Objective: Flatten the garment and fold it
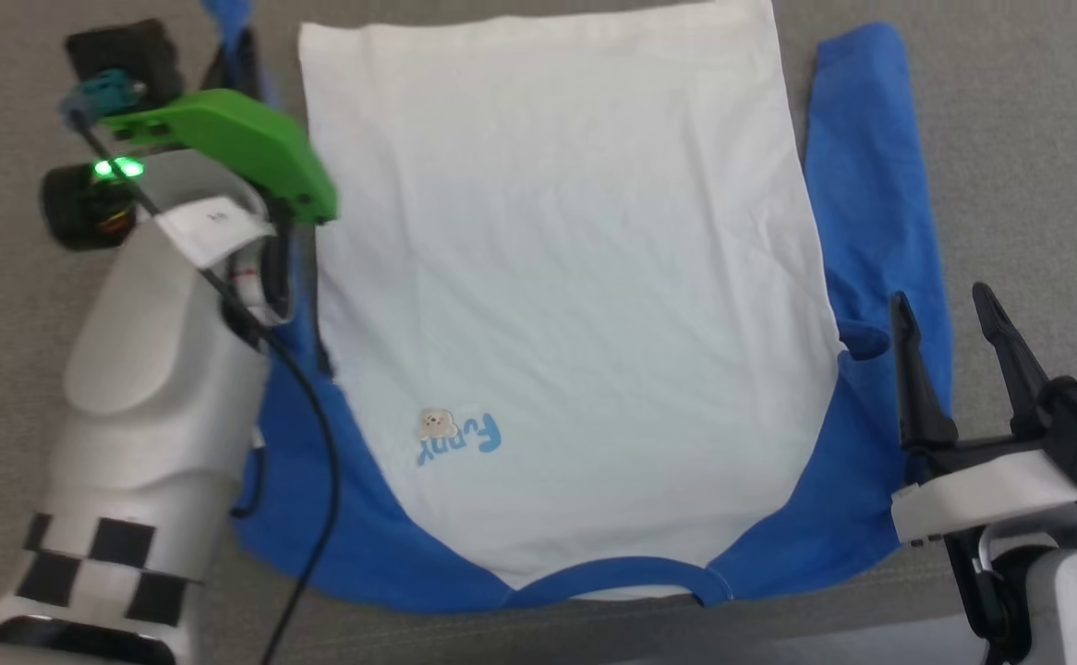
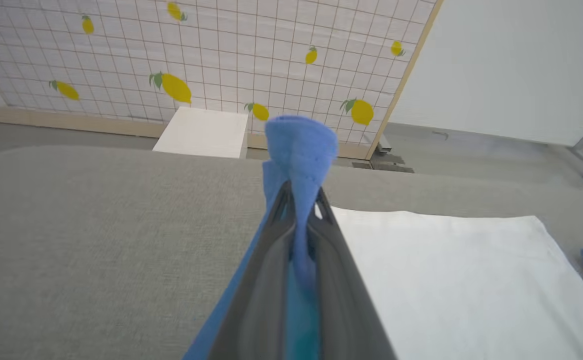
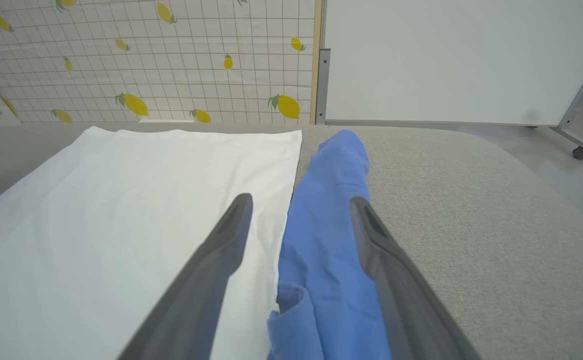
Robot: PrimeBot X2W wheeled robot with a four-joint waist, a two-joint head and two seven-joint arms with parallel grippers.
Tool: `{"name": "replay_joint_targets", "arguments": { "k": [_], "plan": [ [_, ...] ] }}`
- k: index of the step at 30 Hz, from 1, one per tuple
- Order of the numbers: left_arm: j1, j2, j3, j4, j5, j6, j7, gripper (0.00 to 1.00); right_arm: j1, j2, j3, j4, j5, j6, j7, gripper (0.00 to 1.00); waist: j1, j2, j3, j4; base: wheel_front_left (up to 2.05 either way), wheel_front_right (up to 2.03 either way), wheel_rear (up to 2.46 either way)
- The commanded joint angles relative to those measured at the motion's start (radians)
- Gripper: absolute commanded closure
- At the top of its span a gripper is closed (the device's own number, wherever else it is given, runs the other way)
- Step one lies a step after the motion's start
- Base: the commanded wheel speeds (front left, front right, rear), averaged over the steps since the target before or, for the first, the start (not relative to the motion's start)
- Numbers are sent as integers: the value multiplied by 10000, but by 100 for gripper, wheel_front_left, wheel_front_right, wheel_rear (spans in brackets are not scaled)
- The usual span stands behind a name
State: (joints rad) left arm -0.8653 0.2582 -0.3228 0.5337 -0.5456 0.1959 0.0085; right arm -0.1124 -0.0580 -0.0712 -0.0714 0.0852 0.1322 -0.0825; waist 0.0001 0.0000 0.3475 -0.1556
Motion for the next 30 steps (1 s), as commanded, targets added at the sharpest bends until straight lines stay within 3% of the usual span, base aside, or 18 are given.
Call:
{"name": "replay_joint_targets", "arguments": {
  "k": [1, 7, 11, 17, 30],
  "plan": [
    [187, -241, -161, -511, -33, -111, -159, 100, 180, 26, -60, -74, 33, -15, 70, 0, -1, 0, -758, 442, 0, 0, 0],
    [482, -1184, -1435, -2341, 283, -410, 13, 100, 607, 40, -172, -252, 117, -15, 297, 0, -1, 0, -1557, 484, 0, 0, 0],
    [659, -1705, -2474, -2580, 276, -702, 531, 100, 783, 52, -70, -285, 251, -15, 388, 0, -1, 0, -1783, 197, 0, 0, 0],
    [945, -2030, -3916, -2013, 7, -1004, 970, 100, 849, 68, 75, -190, 485, -15, 321, 0, -1, 0, -1582, -520, 0, 0, 0],
    [1200, -2077, -7386, 68, -547, -1735, 1865, 100, 479, 76, 403, 505, 1221, -15, -368, 0, -1, 0, -587, -1928, 0, 0, 0]
  ]
}}
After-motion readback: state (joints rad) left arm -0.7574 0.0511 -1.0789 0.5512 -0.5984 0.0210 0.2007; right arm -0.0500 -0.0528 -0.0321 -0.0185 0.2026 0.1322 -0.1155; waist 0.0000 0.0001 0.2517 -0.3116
